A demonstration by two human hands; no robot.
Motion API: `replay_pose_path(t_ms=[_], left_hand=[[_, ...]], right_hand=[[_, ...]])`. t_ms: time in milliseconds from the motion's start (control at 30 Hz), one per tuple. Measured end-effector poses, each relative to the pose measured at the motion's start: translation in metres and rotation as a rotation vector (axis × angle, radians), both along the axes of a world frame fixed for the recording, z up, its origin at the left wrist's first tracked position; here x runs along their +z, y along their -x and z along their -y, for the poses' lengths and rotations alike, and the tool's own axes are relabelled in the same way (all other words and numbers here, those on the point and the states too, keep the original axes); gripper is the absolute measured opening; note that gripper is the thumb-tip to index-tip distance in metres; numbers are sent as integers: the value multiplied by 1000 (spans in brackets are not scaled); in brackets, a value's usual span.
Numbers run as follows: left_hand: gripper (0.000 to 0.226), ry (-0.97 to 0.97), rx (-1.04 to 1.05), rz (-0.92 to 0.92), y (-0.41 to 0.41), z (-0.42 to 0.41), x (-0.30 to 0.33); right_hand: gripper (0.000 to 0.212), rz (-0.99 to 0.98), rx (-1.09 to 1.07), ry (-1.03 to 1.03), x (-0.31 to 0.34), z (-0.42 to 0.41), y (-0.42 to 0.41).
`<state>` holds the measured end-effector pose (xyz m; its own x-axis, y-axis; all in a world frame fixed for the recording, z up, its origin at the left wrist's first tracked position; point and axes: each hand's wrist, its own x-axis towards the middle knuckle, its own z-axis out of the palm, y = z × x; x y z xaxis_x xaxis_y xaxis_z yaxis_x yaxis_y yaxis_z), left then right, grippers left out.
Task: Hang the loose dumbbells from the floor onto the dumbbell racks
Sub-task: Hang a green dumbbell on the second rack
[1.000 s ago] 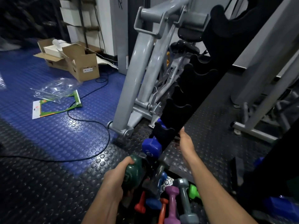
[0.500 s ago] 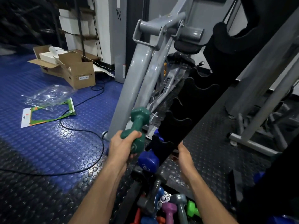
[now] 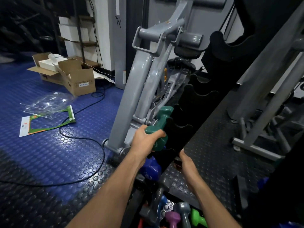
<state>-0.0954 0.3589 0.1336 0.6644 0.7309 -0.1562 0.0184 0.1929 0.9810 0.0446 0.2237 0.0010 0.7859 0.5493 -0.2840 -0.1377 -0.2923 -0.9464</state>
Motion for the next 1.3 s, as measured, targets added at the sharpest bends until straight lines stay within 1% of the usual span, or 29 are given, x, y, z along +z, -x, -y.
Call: replay_pose_path(t_ms=[100, 167, 200, 233, 267, 333, 367, 467, 500, 533, 567, 633, 667, 700, 733, 800, 833, 867, 1000, 1067, 1133, 1200, 1267, 1300], left_hand=[[52, -170, -36, -91, -2, -3, -3], [56, -396, -86, -212, 1, 2, -4], [62, -526, -100, -293, 0, 4, -6], [68, -621, -98, -351, -1, 7, -9], [73, -668, -89, -367, -1, 9, -12], [78, -726, -67, -334, 0, 16, -16], [79, -807, -50, -330, 0, 22, -20], [84, -1200, -24, -405, -3, 40, -42], [88, -1241, -11, -403, -2, 45, -50], [92, -1224, 4, -386, -2, 47, -57], [97, -1151, 24, -359, -2, 47, -61], [106, -966, 47, -315, -2, 47, -66], [108, -901, 44, -306, -3, 47, -65], [108, -856, 40, -302, -4, 48, -64], [106, -829, 38, -299, -6, 48, -64], [104, -828, 45, -306, -6, 48, -63], [104, -833, 54, -310, -6, 48, -63], [104, -821, 62, -308, -5, 48, -65], [114, -742, 77, -254, 6, 50, -74], [116, -655, 105, -199, 18, 55, -82], [110, -519, 177, -118, 33, 67, -93], [92, -356, 279, -74, 50, 81, -110], [73, -223, 386, -100, 62, 92, -133], [68, -160, 415, -121, 66, 95, -145]], right_hand=[[80, -4, 24, -30, 7, 1, 5], [71, -3, 32, -55, 9, 2, 8], [72, -4, 31, -73, 11, 2, 8], [77, -10, 20, -71, 11, 2, 9], [83, -18, 14, -73, 10, 2, 8], [86, -15, 18, -82, 12, 3, 11], [87, -15, 19, -83, 12, 2, 11], [102, -28, 5, -88, 7, 1, 10], [106, -30, 2, -90, 7, 2, 10], [104, -35, 8, -86, 8, 2, 11], [98, -42, 19, -87, 11, 3, 13], [76, -54, 33, -92, 14, 4, 16], [71, -55, 44, -97, 13, 5, 15], [71, -52, 43, -90, 12, 5, 15], [77, -54, 45, -86, 11, 5, 14], [92, -58, 48, -89, 10, 6, 14], [96, -55, 52, -90, 9, 5, 13], [94, -50, 51, -80, 9, 6, 13], [75, -16, 59, -51, 16, 10, 15], [70, 2, 57, -12, 13, 14, 16], [61, 50, 46, 74, 5, 19, 16], [49, 101, 43, 182, -7, 24, 17], [42, 133, 68, 268, -19, 28, 21], [40, 158, 84, 309, -23, 31, 23]])
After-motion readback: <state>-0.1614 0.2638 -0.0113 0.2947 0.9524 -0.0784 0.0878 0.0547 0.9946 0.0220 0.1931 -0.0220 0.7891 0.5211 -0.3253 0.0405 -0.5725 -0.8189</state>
